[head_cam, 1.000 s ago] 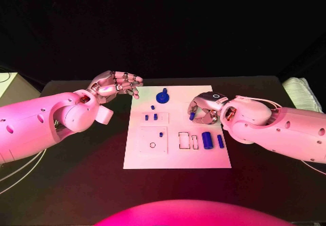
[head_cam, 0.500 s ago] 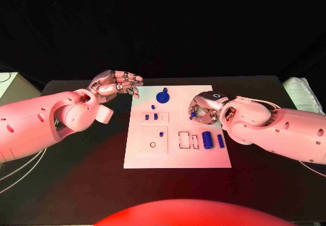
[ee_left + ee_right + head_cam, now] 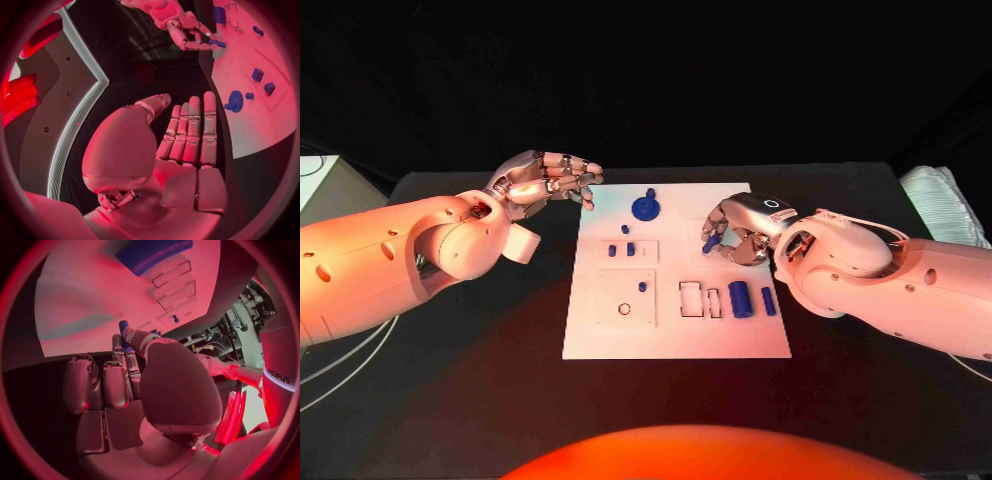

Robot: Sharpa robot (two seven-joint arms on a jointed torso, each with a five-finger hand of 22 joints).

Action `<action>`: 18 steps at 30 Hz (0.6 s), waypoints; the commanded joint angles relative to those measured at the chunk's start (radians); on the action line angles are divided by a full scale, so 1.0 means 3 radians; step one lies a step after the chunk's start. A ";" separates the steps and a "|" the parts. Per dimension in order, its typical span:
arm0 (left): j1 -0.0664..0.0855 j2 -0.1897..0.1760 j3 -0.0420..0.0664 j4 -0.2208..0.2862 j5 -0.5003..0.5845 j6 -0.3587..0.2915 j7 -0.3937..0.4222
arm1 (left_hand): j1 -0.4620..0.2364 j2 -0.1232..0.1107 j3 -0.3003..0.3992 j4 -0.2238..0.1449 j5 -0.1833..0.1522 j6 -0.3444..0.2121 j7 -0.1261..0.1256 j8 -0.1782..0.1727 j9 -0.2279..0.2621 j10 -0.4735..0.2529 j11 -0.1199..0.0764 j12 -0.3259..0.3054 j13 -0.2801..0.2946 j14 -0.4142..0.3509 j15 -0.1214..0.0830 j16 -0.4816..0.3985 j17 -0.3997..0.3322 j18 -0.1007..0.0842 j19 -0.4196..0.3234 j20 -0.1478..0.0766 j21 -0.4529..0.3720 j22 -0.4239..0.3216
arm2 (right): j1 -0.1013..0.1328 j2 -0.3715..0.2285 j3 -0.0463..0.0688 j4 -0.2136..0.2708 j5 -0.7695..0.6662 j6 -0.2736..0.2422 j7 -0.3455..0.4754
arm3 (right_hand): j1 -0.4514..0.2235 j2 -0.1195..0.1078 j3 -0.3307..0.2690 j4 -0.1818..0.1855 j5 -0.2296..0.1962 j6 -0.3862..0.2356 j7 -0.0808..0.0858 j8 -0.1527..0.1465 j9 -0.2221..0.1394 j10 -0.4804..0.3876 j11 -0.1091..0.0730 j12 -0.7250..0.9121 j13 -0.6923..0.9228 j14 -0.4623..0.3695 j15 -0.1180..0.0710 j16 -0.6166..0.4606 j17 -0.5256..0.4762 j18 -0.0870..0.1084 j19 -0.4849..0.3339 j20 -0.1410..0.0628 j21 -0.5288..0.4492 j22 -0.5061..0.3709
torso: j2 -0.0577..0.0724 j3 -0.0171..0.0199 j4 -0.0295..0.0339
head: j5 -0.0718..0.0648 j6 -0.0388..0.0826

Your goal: Assemble the parts on the task board

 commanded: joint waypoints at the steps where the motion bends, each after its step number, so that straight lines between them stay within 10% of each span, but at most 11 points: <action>1: 0.0000 0.0007 0.0002 -0.0011 0.0013 0.0063 0.0014 | 0.0028 0.0005 -0.0002 -0.0001 0.0019 -0.0002 -0.0001 -0.0009 -0.0005 0.0019 0.0005 -0.0019 -0.0004 0.0007 0.0001 -0.0023 -0.0003 0.0037 0.0009 -0.0005 0.0009 0.0004 | 0.0010 -0.0073 0.0018 0.0168 0.0083 -0.0201 -0.0054 | -0.0066 0.0008 0.0025 -0.0012 0.0006 -0.0009 0.0011 0.0072 0.0220 0.0225 -0.0197 -0.0020 0.0055 0.0087 -0.0024 0.0013 0.0009 -0.0069 0.0147 -0.0029 0.0023 0.0392 | 0.0001 0.0000 -0.0007 | 0.0009 -0.0005; 9: 0.0000 0.0030 0.0002 -0.0030 0.0013 0.0098 0.0009 | 0.0029 0.0004 -0.0002 -0.0001 0.0019 0.0000 -0.0001 -0.0008 -0.0005 0.0019 0.0004 -0.0020 -0.0004 0.0007 0.0001 -0.0024 -0.0004 0.0037 0.0008 -0.0005 0.0011 0.0006 | 0.0018 -0.0040 0.0040 0.0493 0.0176 -0.0223 -0.0045 | -0.0094 0.0010 0.0052 -0.0043 -0.0020 -0.0019 0.0011 0.0089 0.0246 0.0235 -0.0198 -0.0038 0.0068 0.0085 -0.0025 0.0009 0.0001 -0.0068 0.0144 -0.0029 0.0019 0.0394 | -0.0005 -0.0002 -0.0001 | 0.0030 -0.0009; 18: 0.0000 0.0065 0.0002 -0.0038 0.0013 0.0112 0.0002 | 0.0028 0.0002 -0.0002 -0.0002 0.0019 0.0002 -0.0002 -0.0007 -0.0004 0.0019 0.0004 -0.0021 -0.0003 0.0006 0.0001 -0.0025 -0.0004 0.0037 0.0006 -0.0005 0.0013 0.0008 | -0.0079 0.0306 0.0020 0.0492 0.0117 -0.0170 0.0001 | -0.0105 0.0010 0.0066 -0.0062 -0.0020 -0.0028 0.0014 0.0094 0.0258 0.0234 -0.0196 -0.0050 0.0074 0.0080 -0.0024 -0.0003 -0.0020 -0.0063 0.0138 -0.0029 -0.0004 0.0385 | -0.0003 -0.0008 0.0009 | 0.0072 -0.0023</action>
